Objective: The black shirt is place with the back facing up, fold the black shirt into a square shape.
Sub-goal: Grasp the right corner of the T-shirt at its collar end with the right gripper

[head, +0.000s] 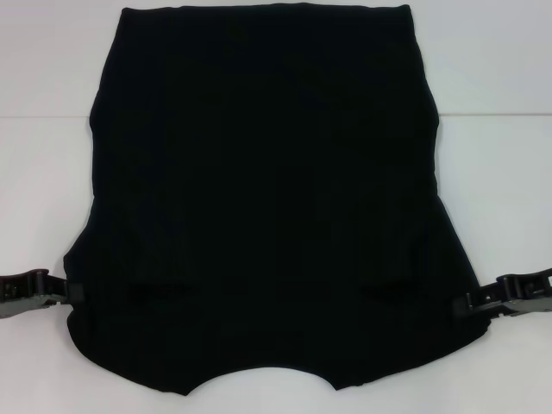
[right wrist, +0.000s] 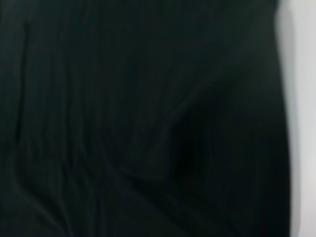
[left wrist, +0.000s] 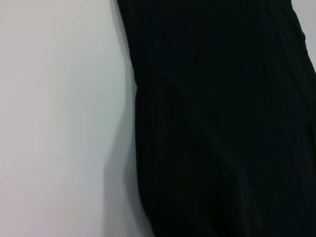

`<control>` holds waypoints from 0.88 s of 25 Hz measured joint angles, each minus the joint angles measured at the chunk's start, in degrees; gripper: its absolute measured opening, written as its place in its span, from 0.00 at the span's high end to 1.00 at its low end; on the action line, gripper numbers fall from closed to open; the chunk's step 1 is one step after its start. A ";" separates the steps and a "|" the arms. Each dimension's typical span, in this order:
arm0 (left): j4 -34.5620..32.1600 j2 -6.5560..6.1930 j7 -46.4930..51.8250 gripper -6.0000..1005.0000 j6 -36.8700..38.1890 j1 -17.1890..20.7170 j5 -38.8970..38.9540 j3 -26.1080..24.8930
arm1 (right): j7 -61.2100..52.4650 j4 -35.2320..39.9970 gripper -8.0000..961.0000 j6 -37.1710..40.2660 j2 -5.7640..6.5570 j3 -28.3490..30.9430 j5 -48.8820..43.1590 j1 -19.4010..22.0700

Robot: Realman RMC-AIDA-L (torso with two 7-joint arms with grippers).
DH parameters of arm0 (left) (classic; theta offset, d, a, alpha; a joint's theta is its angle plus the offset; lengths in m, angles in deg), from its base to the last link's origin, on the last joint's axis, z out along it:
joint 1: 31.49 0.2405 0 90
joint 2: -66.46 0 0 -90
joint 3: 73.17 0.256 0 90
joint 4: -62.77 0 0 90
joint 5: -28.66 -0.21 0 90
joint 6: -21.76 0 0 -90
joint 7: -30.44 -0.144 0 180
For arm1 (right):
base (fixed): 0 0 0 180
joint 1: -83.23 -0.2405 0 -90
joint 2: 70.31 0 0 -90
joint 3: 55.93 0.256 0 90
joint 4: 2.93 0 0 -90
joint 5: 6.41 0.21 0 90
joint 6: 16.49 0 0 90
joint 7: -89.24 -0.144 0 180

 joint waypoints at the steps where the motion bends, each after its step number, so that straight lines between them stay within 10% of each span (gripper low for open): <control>1: 0.05 0.00 0.00 0.96 -0.03 -0.01 0.00 0.00 | 0.18 -0.32 0.36 0.00 -0.29 -0.01 -0.06 -0.50; 22: 0.79 -0.09 0.08 0.96 -0.63 -0.17 0.00 0.01 | 0.52 -0.63 0.52 -0.06 -1.33 -0.61 0.18 -2.14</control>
